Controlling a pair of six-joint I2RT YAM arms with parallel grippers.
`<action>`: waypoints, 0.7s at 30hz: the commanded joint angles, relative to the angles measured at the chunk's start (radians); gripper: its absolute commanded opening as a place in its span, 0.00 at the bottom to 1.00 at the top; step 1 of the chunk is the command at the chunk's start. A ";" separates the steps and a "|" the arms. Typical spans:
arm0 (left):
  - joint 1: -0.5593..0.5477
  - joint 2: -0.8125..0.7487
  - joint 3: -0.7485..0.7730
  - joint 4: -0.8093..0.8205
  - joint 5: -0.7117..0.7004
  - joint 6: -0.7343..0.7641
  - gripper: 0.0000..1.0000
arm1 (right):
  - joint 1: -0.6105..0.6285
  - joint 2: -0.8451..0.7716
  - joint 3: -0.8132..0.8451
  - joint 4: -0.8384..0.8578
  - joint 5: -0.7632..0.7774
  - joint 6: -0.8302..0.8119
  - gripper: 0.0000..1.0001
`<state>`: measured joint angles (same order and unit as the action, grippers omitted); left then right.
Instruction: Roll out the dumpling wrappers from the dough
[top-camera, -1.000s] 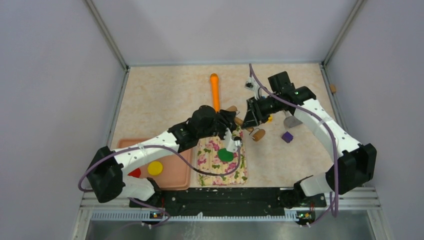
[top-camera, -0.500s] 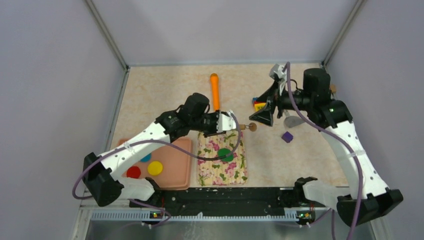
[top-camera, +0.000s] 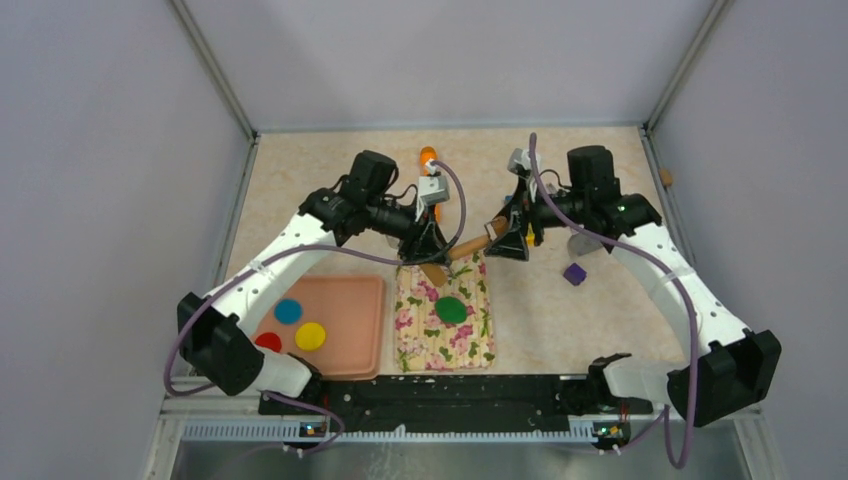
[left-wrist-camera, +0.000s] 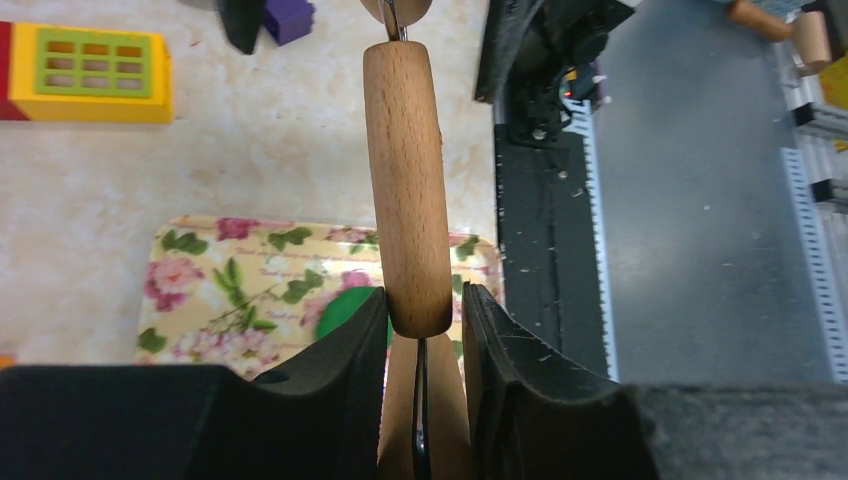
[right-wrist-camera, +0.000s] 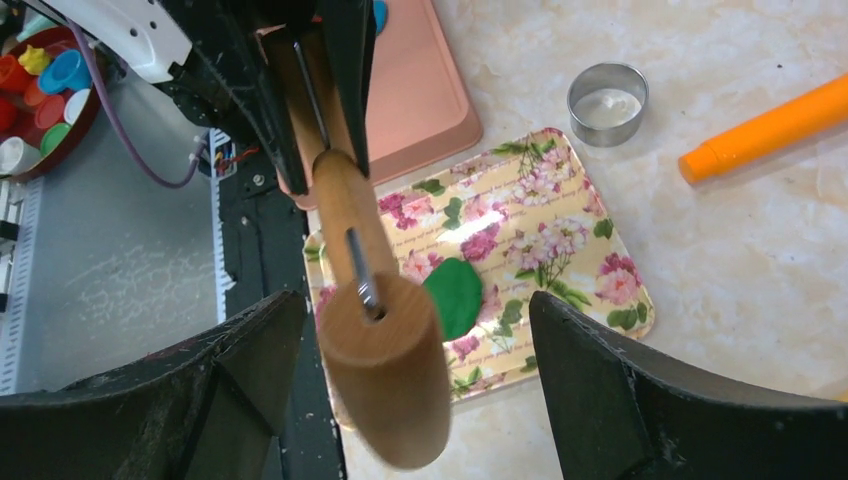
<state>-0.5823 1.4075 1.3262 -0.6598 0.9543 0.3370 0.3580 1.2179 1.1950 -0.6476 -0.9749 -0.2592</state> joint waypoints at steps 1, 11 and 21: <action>0.010 0.013 0.046 0.053 0.178 -0.090 0.00 | 0.021 0.020 0.019 0.122 -0.070 0.055 0.83; 0.034 0.056 0.045 0.137 0.216 -0.172 0.00 | 0.060 0.039 0.005 0.079 -0.125 0.080 0.59; 0.057 0.098 0.056 0.148 0.198 -0.187 0.00 | 0.060 0.052 -0.016 0.090 -0.135 0.113 0.16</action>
<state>-0.5430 1.4895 1.3350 -0.5758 1.1336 0.1688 0.4103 1.2591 1.1908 -0.5789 -1.0760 -0.1532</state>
